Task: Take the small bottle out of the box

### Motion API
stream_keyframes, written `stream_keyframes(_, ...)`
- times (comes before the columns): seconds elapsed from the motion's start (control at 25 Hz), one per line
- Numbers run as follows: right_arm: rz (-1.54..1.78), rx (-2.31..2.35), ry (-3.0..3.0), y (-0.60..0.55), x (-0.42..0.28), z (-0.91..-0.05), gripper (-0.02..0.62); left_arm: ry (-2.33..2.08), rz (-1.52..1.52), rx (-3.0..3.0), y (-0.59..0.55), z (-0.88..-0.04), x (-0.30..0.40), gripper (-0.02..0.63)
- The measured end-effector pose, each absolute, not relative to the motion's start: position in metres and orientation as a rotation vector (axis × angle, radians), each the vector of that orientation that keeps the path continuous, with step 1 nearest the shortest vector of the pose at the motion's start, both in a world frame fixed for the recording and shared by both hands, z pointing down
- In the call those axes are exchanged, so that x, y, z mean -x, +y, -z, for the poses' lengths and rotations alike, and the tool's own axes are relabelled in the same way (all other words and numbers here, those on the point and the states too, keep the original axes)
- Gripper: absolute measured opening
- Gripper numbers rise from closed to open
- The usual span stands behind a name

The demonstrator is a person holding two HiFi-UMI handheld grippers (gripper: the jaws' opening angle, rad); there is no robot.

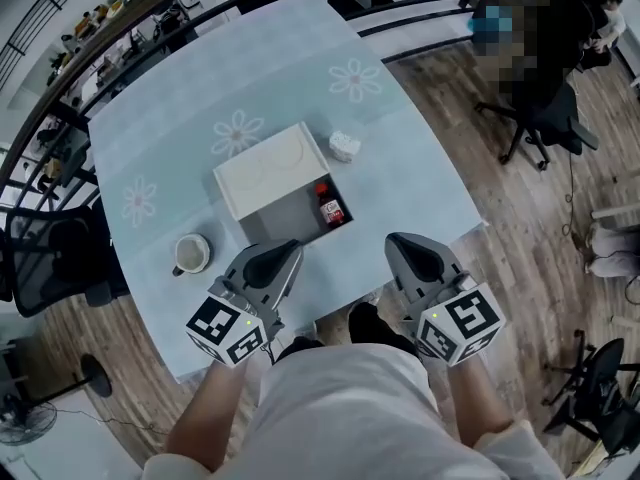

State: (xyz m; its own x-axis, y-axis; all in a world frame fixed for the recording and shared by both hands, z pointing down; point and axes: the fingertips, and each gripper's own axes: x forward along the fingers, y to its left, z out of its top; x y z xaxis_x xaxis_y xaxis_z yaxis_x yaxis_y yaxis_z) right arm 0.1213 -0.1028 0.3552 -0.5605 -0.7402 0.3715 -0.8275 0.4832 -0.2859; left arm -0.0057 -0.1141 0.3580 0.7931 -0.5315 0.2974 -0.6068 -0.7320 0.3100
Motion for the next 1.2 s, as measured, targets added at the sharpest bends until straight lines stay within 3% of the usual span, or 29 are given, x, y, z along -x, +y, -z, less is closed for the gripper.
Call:
stream_keyframes(0.68,-0.713,-1.114,-2.603,-0.196,-0.194,-0.385,0.021,-1.071,-0.370,-2.442,-0.189,-0.394,-0.055,0.028)
stream_keyframes(1.2,-0.807,-1.078,-2.563,-0.225,-0.213,-0.430,0.021,-1.101,-0.504,-2.334,-0.212,-0.456,-0.055,0.028)
